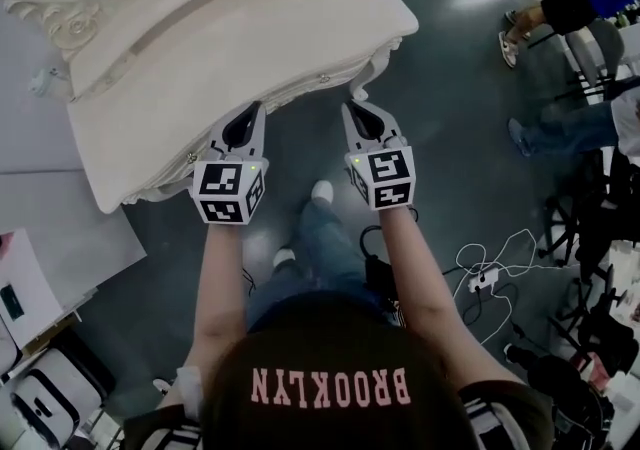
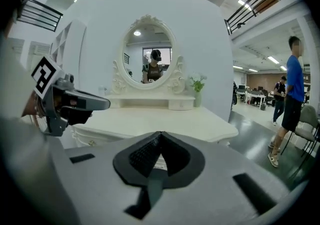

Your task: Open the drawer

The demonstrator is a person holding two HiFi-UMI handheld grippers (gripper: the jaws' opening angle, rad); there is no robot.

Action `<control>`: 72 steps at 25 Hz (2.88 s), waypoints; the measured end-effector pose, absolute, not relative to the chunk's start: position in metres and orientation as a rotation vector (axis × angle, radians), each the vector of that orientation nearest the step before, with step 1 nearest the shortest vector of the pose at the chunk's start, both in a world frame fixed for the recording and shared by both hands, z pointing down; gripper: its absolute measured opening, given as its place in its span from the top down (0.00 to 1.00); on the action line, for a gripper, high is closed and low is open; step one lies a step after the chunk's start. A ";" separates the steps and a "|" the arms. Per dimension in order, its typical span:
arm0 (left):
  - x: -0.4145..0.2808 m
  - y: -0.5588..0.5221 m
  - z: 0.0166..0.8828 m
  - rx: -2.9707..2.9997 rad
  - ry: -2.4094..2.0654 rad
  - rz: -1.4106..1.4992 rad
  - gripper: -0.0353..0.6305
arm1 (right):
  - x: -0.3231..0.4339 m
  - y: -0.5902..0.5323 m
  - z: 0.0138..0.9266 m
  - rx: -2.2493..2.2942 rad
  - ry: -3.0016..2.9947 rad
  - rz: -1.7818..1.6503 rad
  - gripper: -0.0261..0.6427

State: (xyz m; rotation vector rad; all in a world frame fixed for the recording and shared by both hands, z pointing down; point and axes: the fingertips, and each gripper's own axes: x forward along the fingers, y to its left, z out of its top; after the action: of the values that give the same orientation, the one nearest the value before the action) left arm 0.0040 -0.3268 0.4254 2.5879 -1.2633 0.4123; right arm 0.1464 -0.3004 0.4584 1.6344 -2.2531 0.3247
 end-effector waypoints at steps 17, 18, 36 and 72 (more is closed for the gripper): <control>0.013 -0.382 0.487 2.420 -1.335 0.486 0.94 | 0.166 -0.382 0.613 1.484 -2.073 0.757 0.78; 0.012 -0.384 0.490 2.415 -1.336 0.486 0.94 | 0.166 -0.386 0.618 1.482 -2.070 0.765 0.78; -0.010 -0.380 0.506 2.383 -1.325 0.527 0.94 | 0.149 -0.426 0.681 1.413 -1.940 0.762 0.79; 0.008 -0.349 0.510 2.478 -1.126 0.574 0.94 | 0.167 -0.359 0.680 1.401 -1.898 0.748 0.80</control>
State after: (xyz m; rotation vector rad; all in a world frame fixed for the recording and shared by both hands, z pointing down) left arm 0.0084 -0.3492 0.5104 2.4779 -1.1258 0.5735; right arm 0.1672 -0.3586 0.6801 1.4006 -1.8980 0.7476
